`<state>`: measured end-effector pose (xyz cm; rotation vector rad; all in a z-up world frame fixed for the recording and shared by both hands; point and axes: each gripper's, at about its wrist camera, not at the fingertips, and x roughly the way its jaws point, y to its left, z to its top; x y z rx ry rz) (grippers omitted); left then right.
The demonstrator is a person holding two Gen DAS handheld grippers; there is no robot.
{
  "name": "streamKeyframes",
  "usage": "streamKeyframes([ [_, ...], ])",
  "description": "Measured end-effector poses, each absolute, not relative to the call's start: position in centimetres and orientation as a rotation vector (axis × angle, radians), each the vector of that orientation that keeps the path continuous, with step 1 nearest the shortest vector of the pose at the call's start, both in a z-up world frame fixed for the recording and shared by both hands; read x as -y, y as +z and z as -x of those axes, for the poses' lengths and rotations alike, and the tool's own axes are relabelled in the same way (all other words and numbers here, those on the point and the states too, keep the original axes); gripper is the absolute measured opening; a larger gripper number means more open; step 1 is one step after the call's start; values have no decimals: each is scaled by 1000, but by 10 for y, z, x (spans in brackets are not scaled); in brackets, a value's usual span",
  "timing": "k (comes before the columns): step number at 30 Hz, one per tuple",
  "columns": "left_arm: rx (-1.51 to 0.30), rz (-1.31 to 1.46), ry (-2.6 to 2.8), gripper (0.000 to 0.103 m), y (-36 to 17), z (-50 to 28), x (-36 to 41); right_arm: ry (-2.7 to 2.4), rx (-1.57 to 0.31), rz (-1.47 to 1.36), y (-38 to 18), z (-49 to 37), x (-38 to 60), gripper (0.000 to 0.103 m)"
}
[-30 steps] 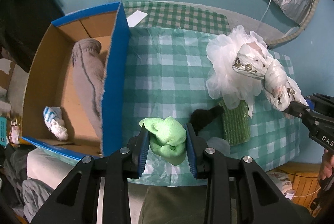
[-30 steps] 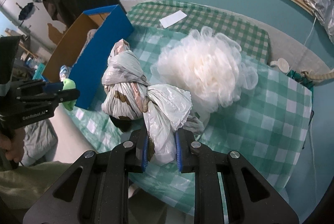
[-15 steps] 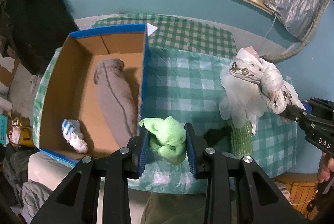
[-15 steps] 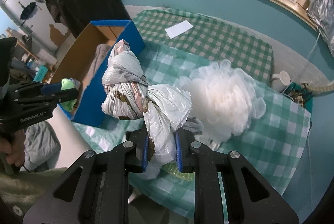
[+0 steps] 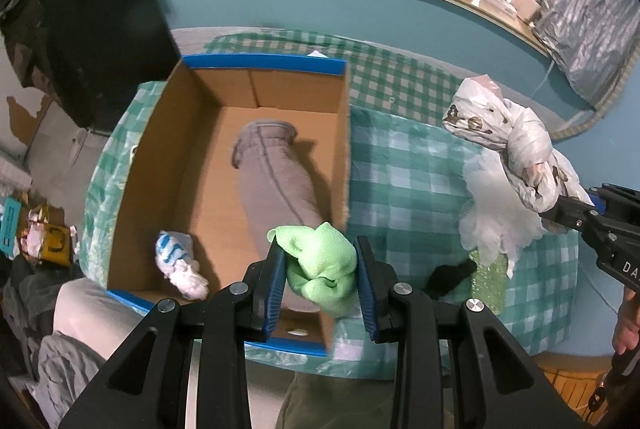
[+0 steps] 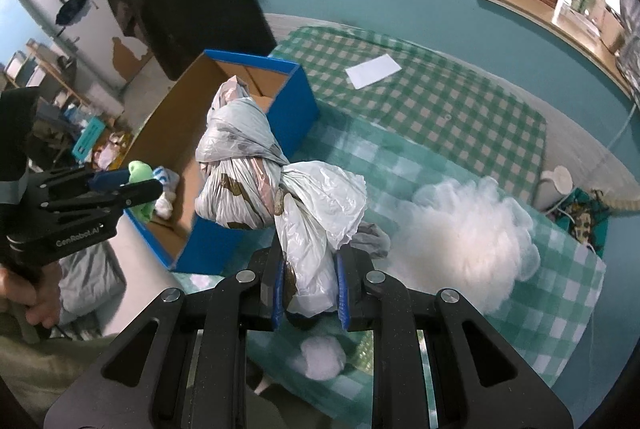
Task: Organize soft objects
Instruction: 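Lift and carry the white bundle right and lime-green cloth left over the box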
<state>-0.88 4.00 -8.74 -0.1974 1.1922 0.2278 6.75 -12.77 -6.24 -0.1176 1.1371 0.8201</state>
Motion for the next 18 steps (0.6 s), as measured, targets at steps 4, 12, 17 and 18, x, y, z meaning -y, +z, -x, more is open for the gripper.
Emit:
streamKeyframes([
  [4,-1191,218,256,33,-88,13,-57,845,-1131,135,-59,-68,108,19],
  [12,-1192,249,296,33,-92,19,-88,892,-1131,167,-53,-69,67,19],
  [17,-1211,268,312,33,-101,21,-107,912,-1141,179,-55,-72,42,19],
  [18,-1215,267,313,33,-102,21,-109,915,-1145,180,-56,-73,38,19],
])
